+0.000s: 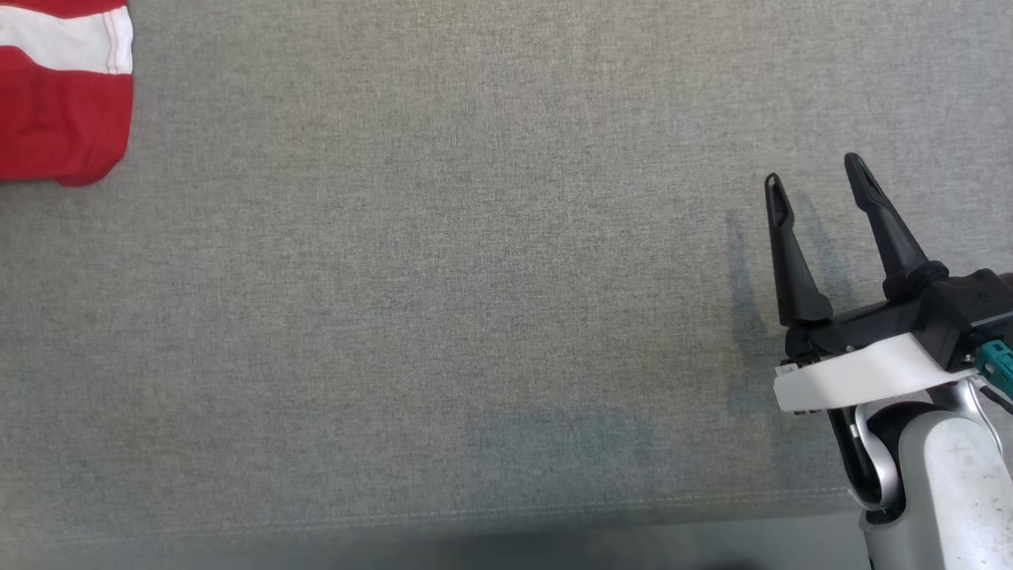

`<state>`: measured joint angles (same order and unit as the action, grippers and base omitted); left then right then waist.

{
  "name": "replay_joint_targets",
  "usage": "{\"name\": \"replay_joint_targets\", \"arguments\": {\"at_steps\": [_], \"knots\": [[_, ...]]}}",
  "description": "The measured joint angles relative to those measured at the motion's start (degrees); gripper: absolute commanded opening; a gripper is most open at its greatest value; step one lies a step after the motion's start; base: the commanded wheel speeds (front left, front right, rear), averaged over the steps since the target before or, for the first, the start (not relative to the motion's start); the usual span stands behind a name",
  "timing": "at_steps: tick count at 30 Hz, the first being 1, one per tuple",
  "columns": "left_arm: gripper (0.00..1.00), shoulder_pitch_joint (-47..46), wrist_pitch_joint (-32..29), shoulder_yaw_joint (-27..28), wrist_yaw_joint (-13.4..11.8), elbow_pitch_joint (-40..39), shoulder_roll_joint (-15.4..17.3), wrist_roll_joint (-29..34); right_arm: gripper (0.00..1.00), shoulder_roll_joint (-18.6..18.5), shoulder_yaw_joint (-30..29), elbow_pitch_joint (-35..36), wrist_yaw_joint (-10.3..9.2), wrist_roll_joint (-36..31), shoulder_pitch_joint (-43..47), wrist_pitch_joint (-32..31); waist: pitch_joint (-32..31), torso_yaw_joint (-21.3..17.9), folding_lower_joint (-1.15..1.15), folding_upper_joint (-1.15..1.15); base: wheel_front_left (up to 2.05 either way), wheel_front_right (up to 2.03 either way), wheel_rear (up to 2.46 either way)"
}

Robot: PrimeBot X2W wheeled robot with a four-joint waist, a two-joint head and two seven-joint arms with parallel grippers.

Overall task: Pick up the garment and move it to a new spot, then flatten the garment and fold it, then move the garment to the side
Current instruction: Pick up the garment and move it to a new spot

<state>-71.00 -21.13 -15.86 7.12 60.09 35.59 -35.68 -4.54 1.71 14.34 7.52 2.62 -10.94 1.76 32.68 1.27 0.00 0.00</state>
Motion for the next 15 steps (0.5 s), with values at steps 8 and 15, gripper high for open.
{"name": "replay_joint_targets", "arguments": {"at_steps": [8,15], "knots": [[0.00,1.8,-8.4,-7.1,0.3,-11.6,-1.7,-4.9,1.00,0.9,0.6,-4.6,0.00,1.3,0.0,2.2,-6.7,-0.9,0.00,0.00,0.00,0.00,0.00],[0.00,5.0,-10.3,-11.3,0.3,-23.3,-1.5,-9.9,1.00,1.5,0.9,-8.4,0.01,2.9,0.2,4.2,-12.8,-2.2,-0.01,0.00,0.00,0.00,0.00]]}}
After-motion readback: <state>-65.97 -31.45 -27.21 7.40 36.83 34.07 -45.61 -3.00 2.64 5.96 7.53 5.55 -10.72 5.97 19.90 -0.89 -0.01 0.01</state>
